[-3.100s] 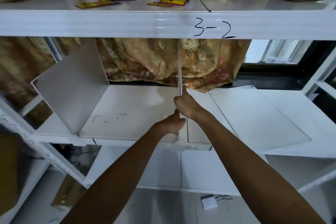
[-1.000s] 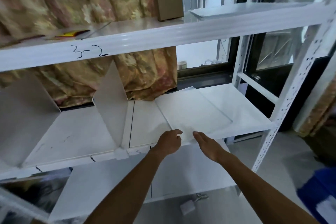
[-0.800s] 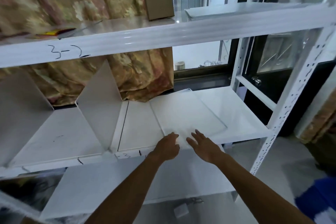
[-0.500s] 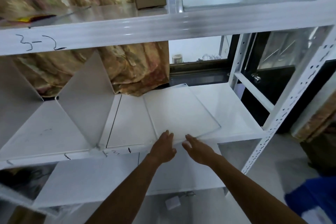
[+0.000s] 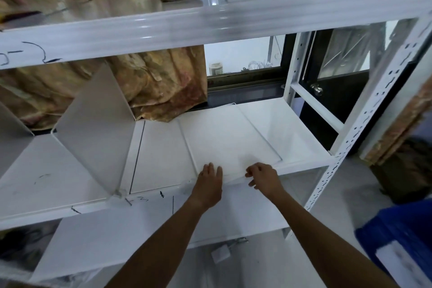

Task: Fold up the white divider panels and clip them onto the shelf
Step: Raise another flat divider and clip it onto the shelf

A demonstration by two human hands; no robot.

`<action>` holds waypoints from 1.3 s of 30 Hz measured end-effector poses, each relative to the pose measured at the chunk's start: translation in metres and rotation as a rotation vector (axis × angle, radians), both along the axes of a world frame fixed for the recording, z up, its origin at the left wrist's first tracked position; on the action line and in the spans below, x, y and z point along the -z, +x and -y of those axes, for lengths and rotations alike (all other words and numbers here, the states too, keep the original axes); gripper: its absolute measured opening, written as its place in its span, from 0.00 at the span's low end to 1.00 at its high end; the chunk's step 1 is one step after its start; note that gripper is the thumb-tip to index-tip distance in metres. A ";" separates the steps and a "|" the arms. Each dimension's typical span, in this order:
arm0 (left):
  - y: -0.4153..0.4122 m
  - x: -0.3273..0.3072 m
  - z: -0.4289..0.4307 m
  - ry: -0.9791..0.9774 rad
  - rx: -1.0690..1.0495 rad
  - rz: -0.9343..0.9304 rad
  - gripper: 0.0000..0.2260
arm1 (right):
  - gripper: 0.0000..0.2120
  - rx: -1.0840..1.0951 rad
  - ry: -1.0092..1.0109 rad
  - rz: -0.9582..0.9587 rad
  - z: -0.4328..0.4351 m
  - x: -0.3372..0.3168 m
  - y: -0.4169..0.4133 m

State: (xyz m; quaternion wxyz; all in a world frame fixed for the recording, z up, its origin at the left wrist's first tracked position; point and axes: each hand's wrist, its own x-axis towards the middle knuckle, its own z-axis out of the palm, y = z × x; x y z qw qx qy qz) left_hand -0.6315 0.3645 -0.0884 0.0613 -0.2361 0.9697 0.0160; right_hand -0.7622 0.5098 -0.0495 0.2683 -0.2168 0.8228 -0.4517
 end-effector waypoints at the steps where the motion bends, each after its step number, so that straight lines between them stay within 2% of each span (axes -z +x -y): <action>1: 0.001 0.000 0.000 -0.006 0.022 0.006 0.30 | 0.15 0.090 -0.020 0.042 -0.003 -0.003 -0.002; 5: 0.008 -0.004 -0.002 -0.033 0.100 -0.028 0.29 | 0.22 0.154 0.006 0.184 -0.008 -0.013 -0.010; 14: 0.014 -0.028 0.005 0.018 0.120 -0.112 0.29 | 0.25 -0.053 -0.030 0.279 0.009 -0.061 0.012; 19: 0.013 -0.045 0.012 0.033 0.106 -0.162 0.31 | 0.31 -0.099 0.114 0.275 0.017 -0.070 0.026; 27: 0.029 -0.072 0.021 0.045 0.059 -0.259 0.27 | 0.33 -0.055 0.076 0.240 0.026 -0.086 0.029; 31: 0.047 -0.080 0.026 0.035 0.070 -0.289 0.26 | 0.29 -0.069 0.038 0.163 0.042 -0.107 0.032; 34: 0.055 -0.082 0.031 0.056 0.042 -0.319 0.26 | 0.30 -0.206 0.132 0.180 0.049 -0.126 0.036; 37: 0.061 -0.091 0.036 0.072 0.005 -0.370 0.26 | 0.36 -0.390 0.355 0.241 0.052 -0.135 0.044; 39: 0.064 -0.097 0.037 0.085 -0.025 -0.401 0.26 | 0.40 -0.432 0.424 0.249 0.056 -0.133 0.049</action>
